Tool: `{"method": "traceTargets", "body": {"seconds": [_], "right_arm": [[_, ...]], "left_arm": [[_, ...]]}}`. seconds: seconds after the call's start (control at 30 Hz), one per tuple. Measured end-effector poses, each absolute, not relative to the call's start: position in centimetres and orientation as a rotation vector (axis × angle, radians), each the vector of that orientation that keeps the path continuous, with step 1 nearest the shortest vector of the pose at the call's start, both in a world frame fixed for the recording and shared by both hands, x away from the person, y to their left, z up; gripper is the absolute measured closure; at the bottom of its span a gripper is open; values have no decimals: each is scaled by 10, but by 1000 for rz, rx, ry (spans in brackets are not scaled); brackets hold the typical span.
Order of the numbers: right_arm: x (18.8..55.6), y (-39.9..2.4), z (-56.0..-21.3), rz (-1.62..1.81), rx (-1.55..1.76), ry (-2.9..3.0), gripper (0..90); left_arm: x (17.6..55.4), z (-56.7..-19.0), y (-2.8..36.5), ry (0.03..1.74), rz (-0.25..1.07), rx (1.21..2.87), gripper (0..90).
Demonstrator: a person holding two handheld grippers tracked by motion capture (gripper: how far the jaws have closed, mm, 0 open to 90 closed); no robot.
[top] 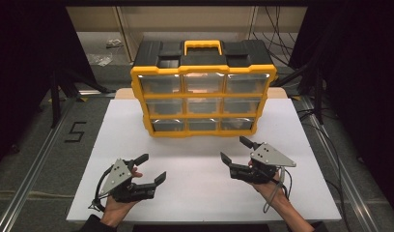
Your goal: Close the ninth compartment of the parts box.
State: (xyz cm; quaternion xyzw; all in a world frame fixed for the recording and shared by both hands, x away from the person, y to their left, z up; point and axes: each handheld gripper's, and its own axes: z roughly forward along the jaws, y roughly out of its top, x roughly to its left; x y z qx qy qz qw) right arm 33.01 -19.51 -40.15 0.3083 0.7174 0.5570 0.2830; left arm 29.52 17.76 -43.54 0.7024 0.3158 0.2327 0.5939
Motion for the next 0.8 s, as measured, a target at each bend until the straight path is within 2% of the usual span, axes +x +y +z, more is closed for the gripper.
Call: {"method": "traceTargets", "body": {"seconds": [0.8], "right_arm": [[316, -206, -405, 1520, 871, 1955, 181]], "left_arm": [[295, -435, 178, 734, 543, 1627, 160]]}}
